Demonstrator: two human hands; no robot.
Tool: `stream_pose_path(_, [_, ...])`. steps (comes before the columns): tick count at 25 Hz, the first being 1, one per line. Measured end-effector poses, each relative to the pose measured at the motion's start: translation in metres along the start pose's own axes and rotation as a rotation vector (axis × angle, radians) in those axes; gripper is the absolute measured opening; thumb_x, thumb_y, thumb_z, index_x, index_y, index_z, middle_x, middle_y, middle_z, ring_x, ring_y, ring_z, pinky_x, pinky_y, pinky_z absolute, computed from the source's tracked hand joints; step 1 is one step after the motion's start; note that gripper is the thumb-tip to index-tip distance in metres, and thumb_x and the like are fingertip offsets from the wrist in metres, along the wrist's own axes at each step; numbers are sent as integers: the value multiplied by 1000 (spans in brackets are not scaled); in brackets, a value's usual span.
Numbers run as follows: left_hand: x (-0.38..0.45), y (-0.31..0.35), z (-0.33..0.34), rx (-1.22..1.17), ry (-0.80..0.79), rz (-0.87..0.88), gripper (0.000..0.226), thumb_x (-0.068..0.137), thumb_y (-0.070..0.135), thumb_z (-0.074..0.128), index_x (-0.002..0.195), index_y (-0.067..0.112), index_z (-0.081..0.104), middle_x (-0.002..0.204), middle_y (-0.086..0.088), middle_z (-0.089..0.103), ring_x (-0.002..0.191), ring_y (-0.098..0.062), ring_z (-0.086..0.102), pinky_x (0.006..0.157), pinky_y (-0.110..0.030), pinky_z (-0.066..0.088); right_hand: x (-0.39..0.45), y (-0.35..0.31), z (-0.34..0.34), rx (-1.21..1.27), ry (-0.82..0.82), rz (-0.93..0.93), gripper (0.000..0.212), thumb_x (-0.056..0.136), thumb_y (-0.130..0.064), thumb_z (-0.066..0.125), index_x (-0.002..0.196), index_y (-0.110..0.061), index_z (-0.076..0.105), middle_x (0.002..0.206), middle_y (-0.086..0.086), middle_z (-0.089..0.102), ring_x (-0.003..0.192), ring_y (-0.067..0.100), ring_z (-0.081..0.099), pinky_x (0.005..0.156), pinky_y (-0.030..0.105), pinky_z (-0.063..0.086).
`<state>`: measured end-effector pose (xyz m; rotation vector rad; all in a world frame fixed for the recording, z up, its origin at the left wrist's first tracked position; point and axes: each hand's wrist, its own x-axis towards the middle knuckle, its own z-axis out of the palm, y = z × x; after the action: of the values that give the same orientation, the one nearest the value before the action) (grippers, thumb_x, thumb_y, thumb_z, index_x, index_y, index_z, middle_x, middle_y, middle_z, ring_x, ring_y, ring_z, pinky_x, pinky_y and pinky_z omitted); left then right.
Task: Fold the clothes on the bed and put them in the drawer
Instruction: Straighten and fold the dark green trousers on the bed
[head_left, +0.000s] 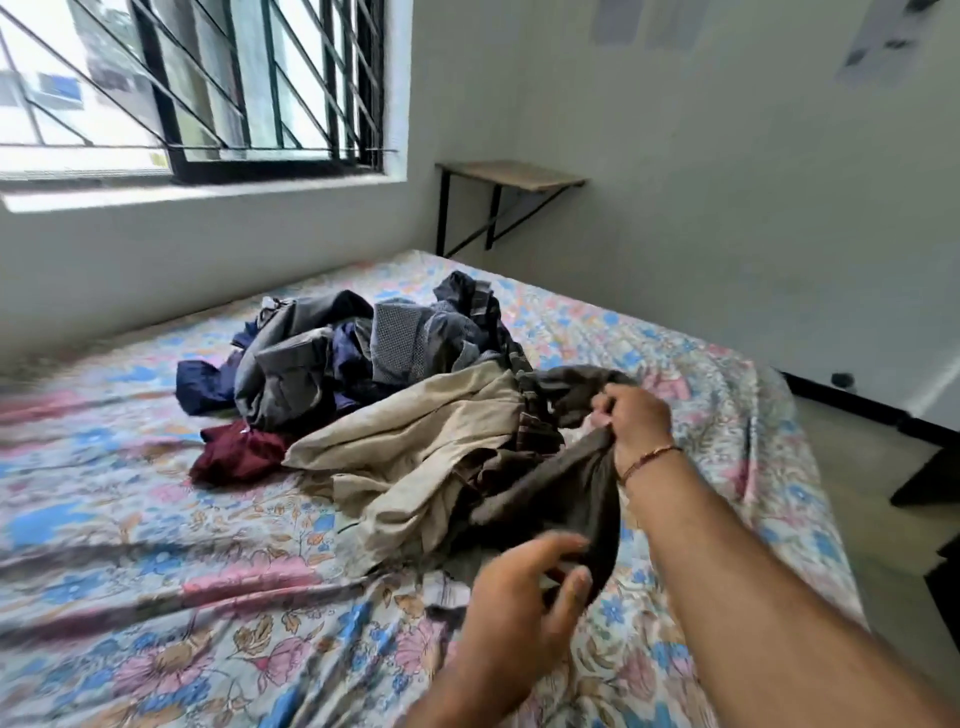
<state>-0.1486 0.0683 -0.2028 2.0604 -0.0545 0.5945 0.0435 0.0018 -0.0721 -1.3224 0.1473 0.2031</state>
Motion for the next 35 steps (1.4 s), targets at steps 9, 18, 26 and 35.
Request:
stream_pose_path(9, [85,-31,-16,653,12,-123,76,87,29,67,156,36,36,146,-8,45,131,-35,44,96,-49,52,-95,-116,-86,64,171,-295,30,97,3,44,75,-17,39,64,4,38,36,8,37,37,13,24])
stream_pose_path(18, [127,146,-9,129,146,22,13,84,9,48,82,10,60,80,-8,67,83,-37,60,68,-40,42,-103,-105,-168,-1210,464,-418,59,84,-51,71,120,-6,58,127,21,59,121,43,55,98,49,47])
stream_pose_path(26, [10,158,10,-253,-8,329,23,87,1,56,94,17,72,94,5,74,91,-12,69,82,-28,54,-180,10,-181,-344,-456,-480,34,93,5,63,117,-17,71,115,-4,76,112,11,69,93,26,54])
stream_pose_path(35, [-88,58,59,328,-372,17,37,78,41,56,114,34,66,107,3,74,103,-27,68,81,-38,57,-217,172,-287,-759,621,-340,21,92,-7,65,103,-24,67,102,-2,72,94,19,68,81,28,51])
